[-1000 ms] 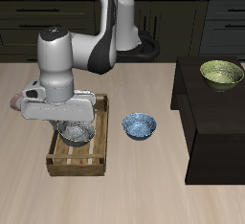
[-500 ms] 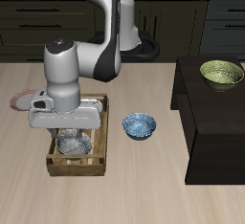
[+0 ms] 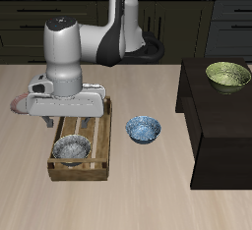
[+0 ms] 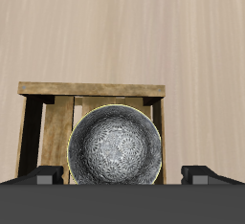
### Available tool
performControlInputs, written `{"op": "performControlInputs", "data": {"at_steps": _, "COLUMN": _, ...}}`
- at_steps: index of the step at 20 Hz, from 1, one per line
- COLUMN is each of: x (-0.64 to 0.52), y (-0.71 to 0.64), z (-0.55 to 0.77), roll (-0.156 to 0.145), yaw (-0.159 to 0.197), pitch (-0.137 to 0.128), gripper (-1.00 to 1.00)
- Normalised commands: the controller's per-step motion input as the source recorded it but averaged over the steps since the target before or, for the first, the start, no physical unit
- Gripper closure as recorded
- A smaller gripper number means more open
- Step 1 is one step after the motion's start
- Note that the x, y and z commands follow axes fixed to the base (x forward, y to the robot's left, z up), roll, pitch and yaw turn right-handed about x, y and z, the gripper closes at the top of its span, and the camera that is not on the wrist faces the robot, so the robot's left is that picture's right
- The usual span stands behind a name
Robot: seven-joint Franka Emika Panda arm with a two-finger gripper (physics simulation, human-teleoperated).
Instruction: Place the green bowl and the black bowl in the wooden tray
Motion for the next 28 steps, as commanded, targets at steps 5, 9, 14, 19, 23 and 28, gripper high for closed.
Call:
{"op": "performControlInputs", "data": {"at_steps": 5, "x": -0.2, "y": 0.16, "z": 0.48, "roll": -0.002, "yaw": -0.008, "pitch": -0.044, "gripper": -1.0}}
{"op": "performControlInputs", "data": {"at_steps": 9, "x": -0.26, "y": -0.09, "z": 0.44, "roll": -0.115, "yaw": -0.019, "pitch": -0.004, "gripper": -1.0}}
{"op": "performControlInputs", "data": {"at_steps": 14, "x": -0.21, "y": 0.03, "z": 0.24, "roll": -0.068, "yaw": -0.018, "pitch": 0.023, "gripper": -1.0}}
{"op": "performControlInputs", "data": {"at_steps": 19, "x": -0.35, "y": 0.33, "z": 0.31, "roll": 0.011, "yaw": -0.008, "pitch": -0.022, "gripper": -1.0}}
{"op": "performControlInputs", "data": {"at_steps": 23, "x": -0.22, "y": 0.33, "z": 0.19, "roll": 0.026, "yaw": -0.013, "pitch": -0.008, "gripper": -1.0}}
{"op": "performControlInputs", "data": {"at_steps": 28, "x": -0.17, "y": 0.19, "z": 0.25, "roll": 0.009, "yaw": -0.026, "pitch": -0.005, "gripper": -1.0}}
